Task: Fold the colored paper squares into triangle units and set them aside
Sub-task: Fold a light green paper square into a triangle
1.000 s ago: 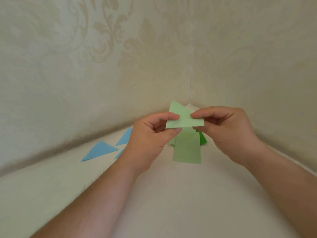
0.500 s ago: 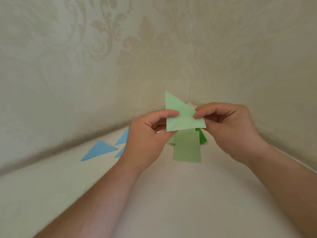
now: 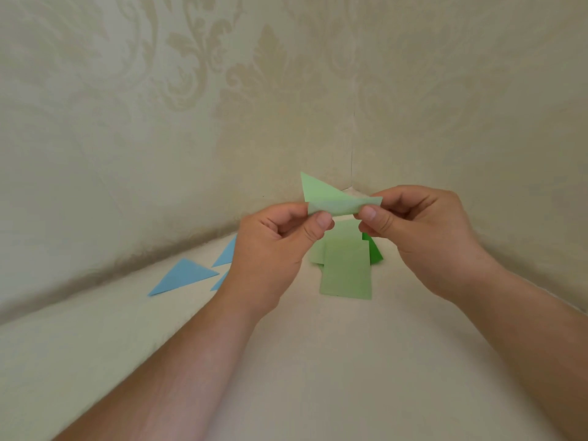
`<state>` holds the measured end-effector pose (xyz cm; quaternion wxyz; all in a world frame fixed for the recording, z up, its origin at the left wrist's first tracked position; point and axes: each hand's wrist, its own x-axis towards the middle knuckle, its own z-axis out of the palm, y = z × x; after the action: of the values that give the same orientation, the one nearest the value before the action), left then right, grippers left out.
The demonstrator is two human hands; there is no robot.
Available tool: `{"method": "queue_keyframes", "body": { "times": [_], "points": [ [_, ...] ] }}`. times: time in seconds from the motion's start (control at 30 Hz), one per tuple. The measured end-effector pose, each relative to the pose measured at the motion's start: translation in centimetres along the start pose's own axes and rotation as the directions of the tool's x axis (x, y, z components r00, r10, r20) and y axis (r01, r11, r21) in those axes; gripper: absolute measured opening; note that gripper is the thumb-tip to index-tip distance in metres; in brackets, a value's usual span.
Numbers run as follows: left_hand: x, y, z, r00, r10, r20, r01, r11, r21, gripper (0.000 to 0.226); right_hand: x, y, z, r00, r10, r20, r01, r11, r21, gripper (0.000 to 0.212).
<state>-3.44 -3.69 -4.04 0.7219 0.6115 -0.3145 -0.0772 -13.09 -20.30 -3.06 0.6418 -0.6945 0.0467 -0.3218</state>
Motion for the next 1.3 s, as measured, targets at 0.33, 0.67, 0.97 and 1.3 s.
{"method": "queue_keyframes", "body": {
  "times": [0.33, 0.67, 0.97, 1.3],
  "points": [
    [0.0, -0.3, 0.6, 0.982, -0.184, -0.033, 0.176, 0.969, -0.172, 0.009, 0.0, 0.1, 0.5, 0.996, 0.079, -0.046, -0.076, 0.995, 0.065, 0.019],
    [0.0, 0.0, 1.1, 0.966, -0.246, -0.075, 0.222, 0.946, -0.236, 0.008, 0.3, 0.4, 0.5, 0.986, 0.138, -0.096, -0.131, 0.988, 0.08, 0.021],
    [0.0, 0.3, 1.3, 0.959, -0.271, -0.088, 0.242, 0.937, -0.251, 0.008, 0.3, 0.4, 0.6, 0.978, 0.184, -0.101, -0.171, 0.978, 0.121, 0.022],
    [-0.2, 0.1, 1.0, 0.981, -0.166, -0.102, 0.162, 0.986, -0.045, 0.02, 0.1, 0.3, 0.6, 0.968, 0.244, -0.058, -0.235, 0.964, 0.124, 0.025]
  ]
}}
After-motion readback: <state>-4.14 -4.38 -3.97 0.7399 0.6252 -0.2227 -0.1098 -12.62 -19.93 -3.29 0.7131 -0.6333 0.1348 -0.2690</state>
